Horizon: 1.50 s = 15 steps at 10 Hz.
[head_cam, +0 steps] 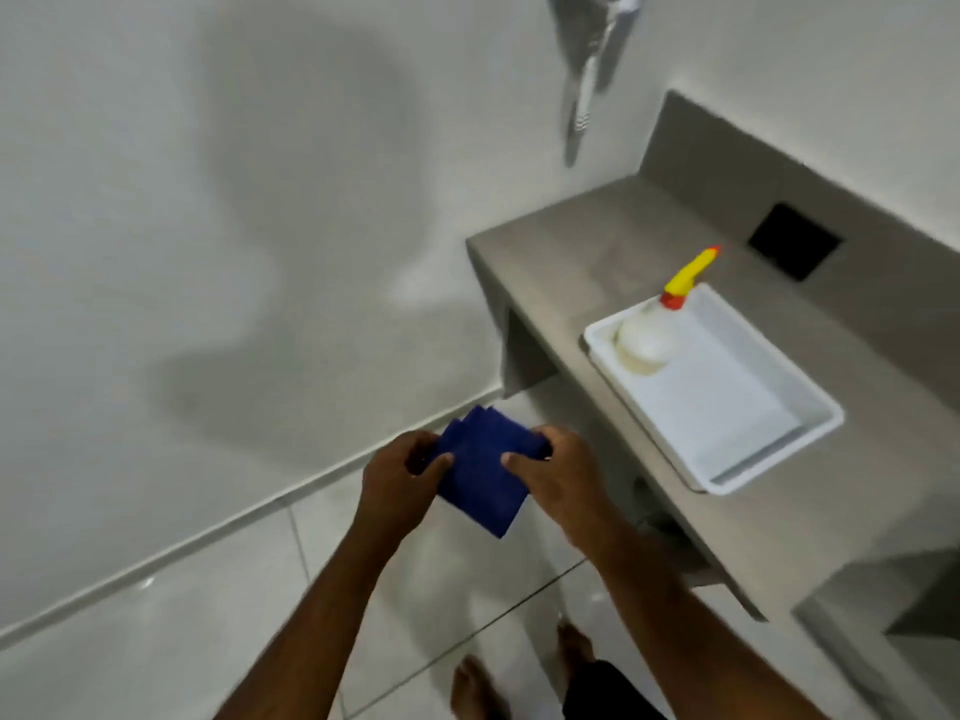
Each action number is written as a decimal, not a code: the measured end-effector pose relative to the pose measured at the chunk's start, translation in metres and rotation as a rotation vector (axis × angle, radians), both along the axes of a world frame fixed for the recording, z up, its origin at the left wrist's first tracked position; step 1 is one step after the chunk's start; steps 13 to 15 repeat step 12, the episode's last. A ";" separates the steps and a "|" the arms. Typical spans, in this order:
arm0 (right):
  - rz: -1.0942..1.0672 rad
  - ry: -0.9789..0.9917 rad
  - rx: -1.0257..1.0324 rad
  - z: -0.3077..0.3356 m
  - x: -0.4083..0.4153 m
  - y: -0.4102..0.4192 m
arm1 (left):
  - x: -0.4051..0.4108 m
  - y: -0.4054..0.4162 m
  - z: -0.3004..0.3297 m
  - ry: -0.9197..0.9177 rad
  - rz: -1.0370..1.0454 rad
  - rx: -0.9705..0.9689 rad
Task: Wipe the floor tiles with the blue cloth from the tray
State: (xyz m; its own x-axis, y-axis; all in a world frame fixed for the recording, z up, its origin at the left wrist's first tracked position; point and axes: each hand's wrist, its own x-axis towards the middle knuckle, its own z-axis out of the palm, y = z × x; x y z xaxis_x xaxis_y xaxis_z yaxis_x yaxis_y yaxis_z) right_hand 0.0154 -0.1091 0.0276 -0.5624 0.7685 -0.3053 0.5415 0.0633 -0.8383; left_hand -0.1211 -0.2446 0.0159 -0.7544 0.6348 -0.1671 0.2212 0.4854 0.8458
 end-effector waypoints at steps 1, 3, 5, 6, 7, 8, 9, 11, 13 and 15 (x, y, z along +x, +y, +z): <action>-0.031 -0.022 0.046 0.010 0.015 0.007 | 0.009 0.016 0.010 0.033 -0.120 -0.014; -0.079 -0.054 0.194 0.028 0.057 0.063 | 0.042 0.088 0.028 0.116 -0.173 0.000; -0.226 -0.177 0.307 0.027 0.122 0.170 | 0.096 0.218 0.030 0.298 -0.384 -0.007; -0.203 -0.241 0.282 0.008 0.143 0.216 | 0.113 0.269 0.016 0.319 -0.441 -0.077; -0.131 -0.322 0.272 -0.019 0.150 0.236 | 0.120 0.294 -0.006 0.330 -0.481 -0.203; 0.011 -0.461 0.261 -0.043 0.150 0.236 | 0.125 0.295 -0.027 0.362 -0.554 -0.332; 0.135 -0.609 0.264 -0.049 0.142 0.236 | 0.131 0.299 -0.032 0.448 -0.600 -0.435; 0.255 -0.794 0.413 -0.054 0.133 0.236 | 0.133 0.303 -0.027 0.648 -0.669 -0.620; 0.259 -0.804 0.440 -0.056 0.134 0.234 | 0.132 0.298 -0.028 0.773 -0.633 -0.614; 0.259 -0.804 0.440 -0.056 0.134 0.234 | 0.132 0.298 -0.028 0.773 -0.633 -0.614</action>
